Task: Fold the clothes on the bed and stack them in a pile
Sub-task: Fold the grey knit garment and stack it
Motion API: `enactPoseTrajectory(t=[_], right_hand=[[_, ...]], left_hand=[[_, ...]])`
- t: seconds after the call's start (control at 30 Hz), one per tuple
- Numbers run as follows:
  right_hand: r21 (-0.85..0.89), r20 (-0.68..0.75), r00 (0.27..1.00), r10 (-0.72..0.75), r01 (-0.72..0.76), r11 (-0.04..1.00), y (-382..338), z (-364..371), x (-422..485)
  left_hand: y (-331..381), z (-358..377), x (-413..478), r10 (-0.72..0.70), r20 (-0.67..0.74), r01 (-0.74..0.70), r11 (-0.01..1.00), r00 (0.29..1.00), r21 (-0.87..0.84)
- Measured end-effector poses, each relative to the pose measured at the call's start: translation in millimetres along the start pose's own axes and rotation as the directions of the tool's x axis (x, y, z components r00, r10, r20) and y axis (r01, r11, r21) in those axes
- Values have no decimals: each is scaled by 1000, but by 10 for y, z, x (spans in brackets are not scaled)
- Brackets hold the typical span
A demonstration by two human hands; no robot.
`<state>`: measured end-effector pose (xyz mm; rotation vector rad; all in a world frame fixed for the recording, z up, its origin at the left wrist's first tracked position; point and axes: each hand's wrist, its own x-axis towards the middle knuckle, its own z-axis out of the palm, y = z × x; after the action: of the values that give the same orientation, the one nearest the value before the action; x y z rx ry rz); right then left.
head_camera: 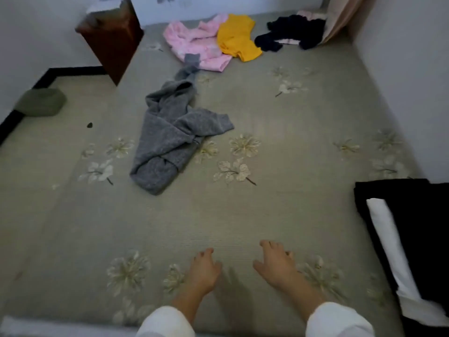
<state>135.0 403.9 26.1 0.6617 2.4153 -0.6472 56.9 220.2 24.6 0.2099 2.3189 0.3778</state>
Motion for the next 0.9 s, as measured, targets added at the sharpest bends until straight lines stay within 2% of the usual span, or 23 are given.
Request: enactPoseTrajectory(t=[0.17, 0.3, 0.4, 0.57, 0.77, 0.83, 0.9], right_hand=[[22, 26, 998, 56, -57, 998, -1038, 335, 224], [29, 91, 996, -12, 9, 1000, -1821, 514, 497], [65, 63, 997, -49, 45, 997, -2252, 504, 798], [-3, 57, 993, -105, 105, 994, -2683, 398, 1445], [-120, 42, 986, -159, 163, 979, -2949, 326, 2412], [-122, -18, 986, -165, 161, 979, -2983, 254, 2727], [-118, -138, 976, -170, 154, 981, -3001, 141, 3028]], left_hand=[[-1004, -634, 209, 0, -5, 0, 998, 1000, -66], [-1754, -1237, 430, -96, -74, 89, 992, 993, -91], [-2090, -1575, 710, -138, -67, 132, 987, 988, -93], [-2214, -1851, 1358, -97, -76, 83, 982, 992, -173], [-2159, -1833, 2179, -105, -106, 57, 923, 989, -381], [-2146, -1797, 2439, -75, -101, 24, 901, 992, -434], [-2078, -1800, 2666, -46, -122, -23, 861, 991, -508]])
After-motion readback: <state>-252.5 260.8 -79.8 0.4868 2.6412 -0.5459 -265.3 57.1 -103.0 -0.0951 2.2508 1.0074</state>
